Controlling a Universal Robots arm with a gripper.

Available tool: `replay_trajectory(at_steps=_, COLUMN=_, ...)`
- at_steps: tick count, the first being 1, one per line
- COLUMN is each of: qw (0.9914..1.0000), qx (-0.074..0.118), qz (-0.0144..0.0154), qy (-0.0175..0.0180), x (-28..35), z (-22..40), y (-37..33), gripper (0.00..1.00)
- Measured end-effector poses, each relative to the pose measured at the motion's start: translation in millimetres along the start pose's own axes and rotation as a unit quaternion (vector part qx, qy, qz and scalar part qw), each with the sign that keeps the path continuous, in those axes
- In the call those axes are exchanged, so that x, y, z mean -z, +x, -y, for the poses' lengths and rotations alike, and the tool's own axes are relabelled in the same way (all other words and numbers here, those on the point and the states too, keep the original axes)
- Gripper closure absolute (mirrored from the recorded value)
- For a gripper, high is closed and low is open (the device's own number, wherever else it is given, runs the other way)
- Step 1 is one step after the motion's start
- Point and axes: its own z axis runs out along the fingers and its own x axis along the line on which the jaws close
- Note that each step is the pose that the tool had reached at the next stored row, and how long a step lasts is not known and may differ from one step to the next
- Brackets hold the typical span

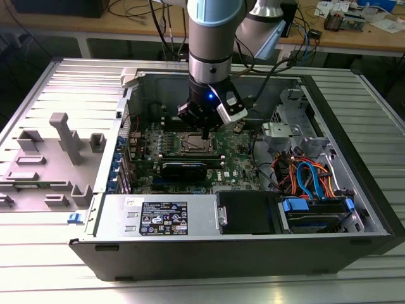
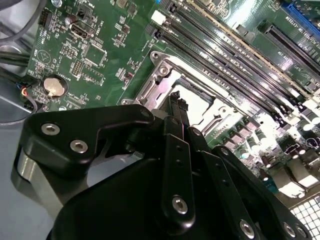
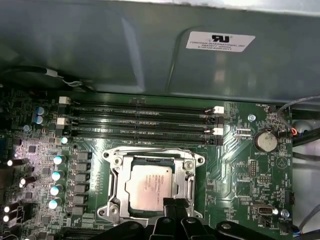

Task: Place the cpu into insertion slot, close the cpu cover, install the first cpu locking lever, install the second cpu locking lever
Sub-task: 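Install the second cpu locking lever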

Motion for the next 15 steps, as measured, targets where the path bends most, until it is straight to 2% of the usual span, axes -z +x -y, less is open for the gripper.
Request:
replay_trajectory(at_steps=3, qw=1.0, qx=0.0, qz=0.0001, qy=-0.0001, x=0.3, z=0.1, y=-0.1, gripper=0.89)
replay_trajectory(at_steps=5, qw=1.0, qx=0.0, qz=-0.0001, qy=0.0017, x=0.4, z=0.1, y=-0.1, gripper=0.89)
replay_trajectory(at_steps=15, qw=1.0, qx=0.0, qz=-0.0001, qy=0.0019, x=1.0, z=0.0, y=-0.1, gripper=0.89)
